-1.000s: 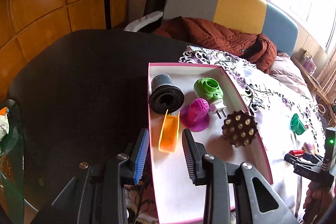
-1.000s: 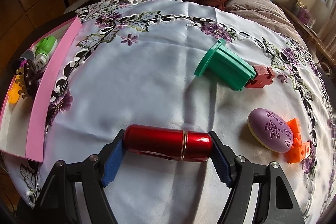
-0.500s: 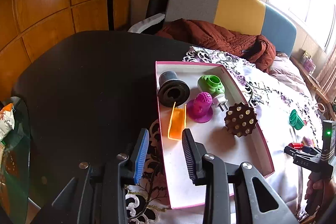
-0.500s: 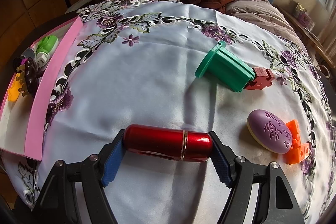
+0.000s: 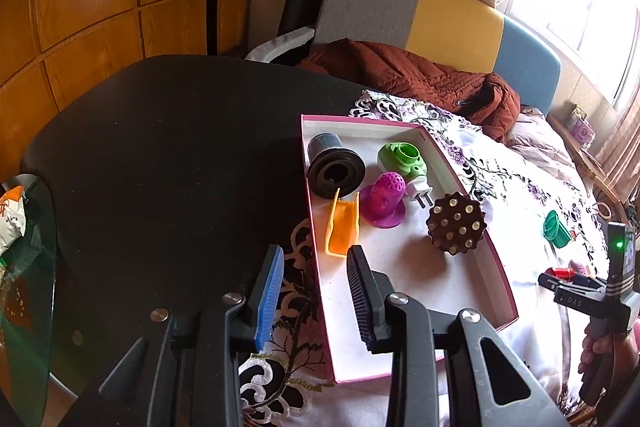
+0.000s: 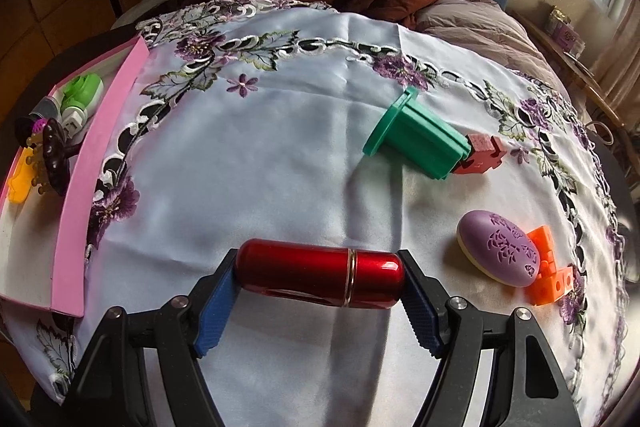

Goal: Organize rigid objects
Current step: 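Carry the red cylinder into the tray and release it with the right gripper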

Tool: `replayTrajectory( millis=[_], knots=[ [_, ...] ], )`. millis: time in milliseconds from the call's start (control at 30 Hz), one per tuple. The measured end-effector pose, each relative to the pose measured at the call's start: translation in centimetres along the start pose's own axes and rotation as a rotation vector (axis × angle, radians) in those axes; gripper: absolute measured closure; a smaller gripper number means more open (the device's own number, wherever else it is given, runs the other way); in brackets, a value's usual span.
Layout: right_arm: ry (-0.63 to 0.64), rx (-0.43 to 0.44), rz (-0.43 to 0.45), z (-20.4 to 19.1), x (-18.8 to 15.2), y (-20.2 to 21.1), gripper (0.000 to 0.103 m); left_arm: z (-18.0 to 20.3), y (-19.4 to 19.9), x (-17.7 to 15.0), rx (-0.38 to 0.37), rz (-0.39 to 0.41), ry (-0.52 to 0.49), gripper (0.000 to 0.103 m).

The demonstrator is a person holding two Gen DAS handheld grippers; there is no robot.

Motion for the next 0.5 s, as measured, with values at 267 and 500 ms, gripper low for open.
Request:
replayTrajectory(
  millis=[267,500],
  knots=[
    [0.098,0.129,0.118,-6.5,3.0,4.2,0.028,-0.9,0.2,-0.2,0.001,0.002,0.018,0.071],
    [0.255,0.332,0.087,-16.9,3.7,4.1,0.028,-2.5,-0.2,-0.4,0.017,-0.010,0.056,0.071]
  ],
)
Point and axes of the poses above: each gripper's, at about its wrist camera, not at the fingertips, and y roughly against the way its jaws point, z to its right, x to its top, the point moved 6 cm from there along -y, roughly the way its jaws point, and after that the axes turned 15 degrees about x, right-handed, at the moved point
